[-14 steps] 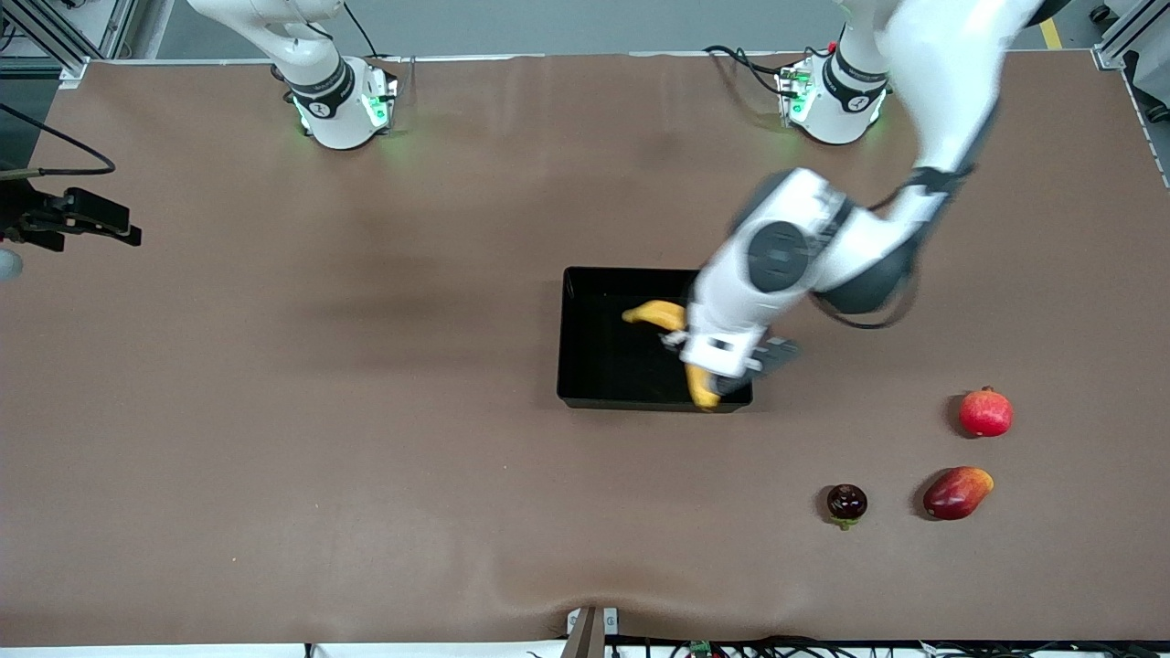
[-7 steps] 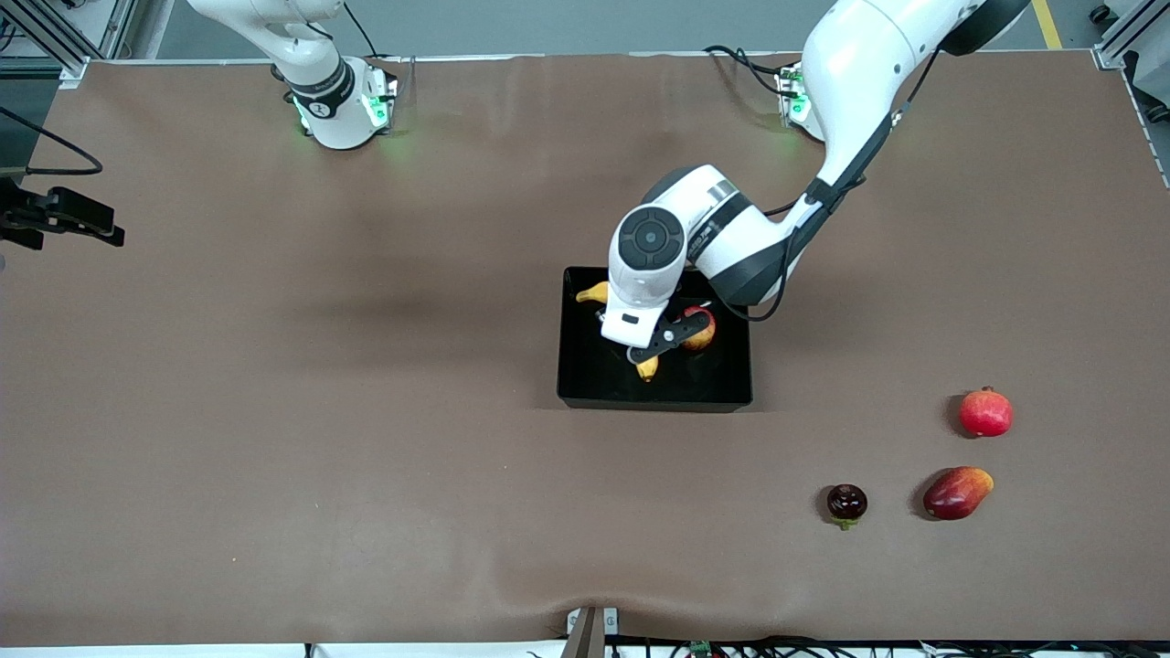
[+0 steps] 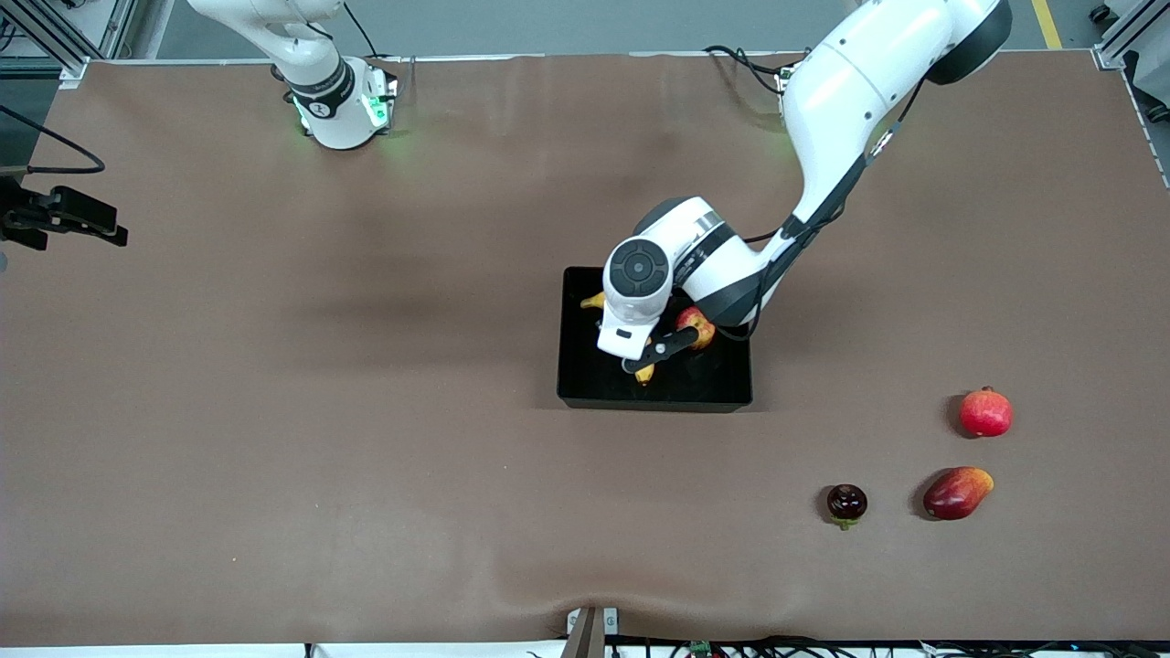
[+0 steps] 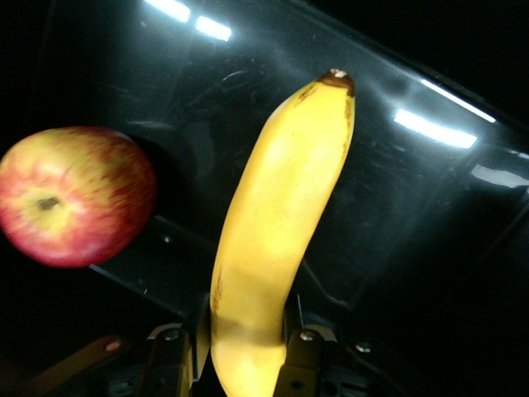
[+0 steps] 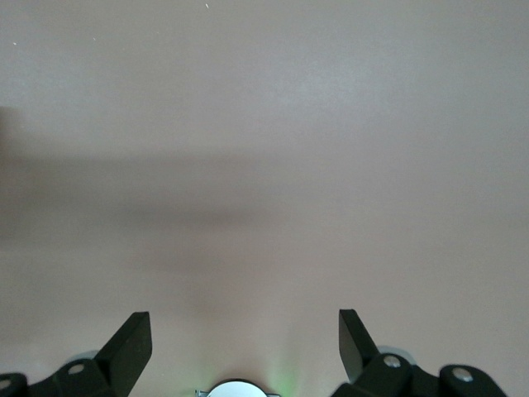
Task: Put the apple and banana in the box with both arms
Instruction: 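Lower the banana into the box and open the left gripper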
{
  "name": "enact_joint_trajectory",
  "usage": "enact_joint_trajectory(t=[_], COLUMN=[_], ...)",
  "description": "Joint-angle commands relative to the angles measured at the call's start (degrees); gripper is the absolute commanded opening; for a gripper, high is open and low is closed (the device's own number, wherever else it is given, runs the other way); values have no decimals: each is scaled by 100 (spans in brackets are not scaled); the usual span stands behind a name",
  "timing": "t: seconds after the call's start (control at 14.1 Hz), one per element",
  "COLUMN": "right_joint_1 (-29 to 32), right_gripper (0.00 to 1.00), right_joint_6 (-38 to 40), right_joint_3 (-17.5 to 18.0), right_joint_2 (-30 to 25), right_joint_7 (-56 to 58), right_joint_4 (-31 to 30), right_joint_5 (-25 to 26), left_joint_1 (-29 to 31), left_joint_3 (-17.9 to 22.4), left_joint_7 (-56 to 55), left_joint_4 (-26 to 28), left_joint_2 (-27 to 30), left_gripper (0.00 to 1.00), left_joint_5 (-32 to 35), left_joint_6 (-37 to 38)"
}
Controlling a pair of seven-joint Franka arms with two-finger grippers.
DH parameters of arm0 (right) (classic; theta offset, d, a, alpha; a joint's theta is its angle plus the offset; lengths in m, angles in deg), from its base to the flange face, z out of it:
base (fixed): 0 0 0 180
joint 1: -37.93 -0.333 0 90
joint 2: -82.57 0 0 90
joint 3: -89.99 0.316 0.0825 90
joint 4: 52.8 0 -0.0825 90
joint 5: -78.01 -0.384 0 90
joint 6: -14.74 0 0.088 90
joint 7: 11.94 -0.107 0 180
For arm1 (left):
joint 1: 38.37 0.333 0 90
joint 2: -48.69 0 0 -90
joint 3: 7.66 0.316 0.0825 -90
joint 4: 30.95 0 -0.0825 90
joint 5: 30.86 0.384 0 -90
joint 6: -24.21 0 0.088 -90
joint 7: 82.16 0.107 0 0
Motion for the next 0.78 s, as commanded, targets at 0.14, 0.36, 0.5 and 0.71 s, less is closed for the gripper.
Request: enact_joint_trajectory(t=[0.14, 0.36, 0.5, 0.71], right_joint_1=[39, 39, 22, 4], right_gripper=[100, 100, 100, 100], right_joint_6=[-8, -17, -26, -35], right_joint_3=[42, 42, 51, 51], right_joint_2=[-124, -116, -116, -116], right_joint_7=[44, 70, 44, 44], right_joint_4=[-41, -41, -41, -41], right_joint_5=[-130, -130, -130, -121], left_joint_1=[-86, -129, -16, 379], left_joint_3=[16, 25, 34, 96], left_joint_7=[-153, -214, -153, 223], left_joint_4=[-49, -41, -102, -137], left_joint_2=[-298, -281, -97, 578], left_gripper=[0, 100, 100, 100], left_joint_5=[223, 661, 698, 751], left_joint_6=[-557, -558, -505, -199])
